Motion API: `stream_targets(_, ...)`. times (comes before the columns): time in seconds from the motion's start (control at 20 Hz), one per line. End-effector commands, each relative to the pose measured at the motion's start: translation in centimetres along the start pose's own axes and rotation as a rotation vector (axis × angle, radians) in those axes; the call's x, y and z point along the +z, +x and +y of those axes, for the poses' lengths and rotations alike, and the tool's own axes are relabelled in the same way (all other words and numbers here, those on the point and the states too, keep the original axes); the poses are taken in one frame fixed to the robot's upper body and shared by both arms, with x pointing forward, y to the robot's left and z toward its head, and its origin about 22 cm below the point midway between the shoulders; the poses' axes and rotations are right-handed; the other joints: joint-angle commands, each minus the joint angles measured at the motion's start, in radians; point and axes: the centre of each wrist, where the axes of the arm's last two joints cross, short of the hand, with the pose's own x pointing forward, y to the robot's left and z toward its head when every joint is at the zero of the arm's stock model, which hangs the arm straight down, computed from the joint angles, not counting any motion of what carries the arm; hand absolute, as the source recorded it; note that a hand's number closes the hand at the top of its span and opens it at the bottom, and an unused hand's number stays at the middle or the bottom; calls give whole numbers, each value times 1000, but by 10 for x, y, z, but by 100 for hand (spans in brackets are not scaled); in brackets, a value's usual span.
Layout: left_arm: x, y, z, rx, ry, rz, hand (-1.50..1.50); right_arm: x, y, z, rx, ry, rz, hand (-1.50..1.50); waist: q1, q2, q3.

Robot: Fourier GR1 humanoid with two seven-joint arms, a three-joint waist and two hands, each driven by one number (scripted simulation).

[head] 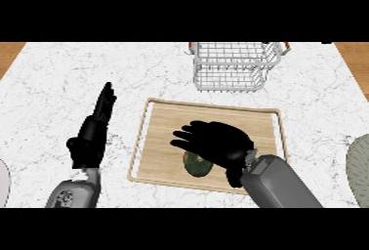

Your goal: Pick the squash from the tray and place it in the tiered basket

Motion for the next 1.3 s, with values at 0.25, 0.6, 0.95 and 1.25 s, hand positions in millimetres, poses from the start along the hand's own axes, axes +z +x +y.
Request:
stream_targets(0.25, 7, 1, -7, 6, 10, 9, 0, 3, 11, 26, -39, 7, -10, -150, -2, -1, 0)
stream_targets(0.6, 11, -6, -3, 6, -16, -6, 0, -17, -9, 43, -98, -82, -6, 150, 0, 0, 0)
stream_targets(0.95, -6, 2, -1, -8, 19, -3, 0, -23, 18, 45, 97, -233, -67, 150, -3, 1, 0)
stream_targets(1.25, 3, 5, -7, 3, -15, -2, 0, -33, -10, 50, 24, -82, 557, 150, 5, -1, -3)
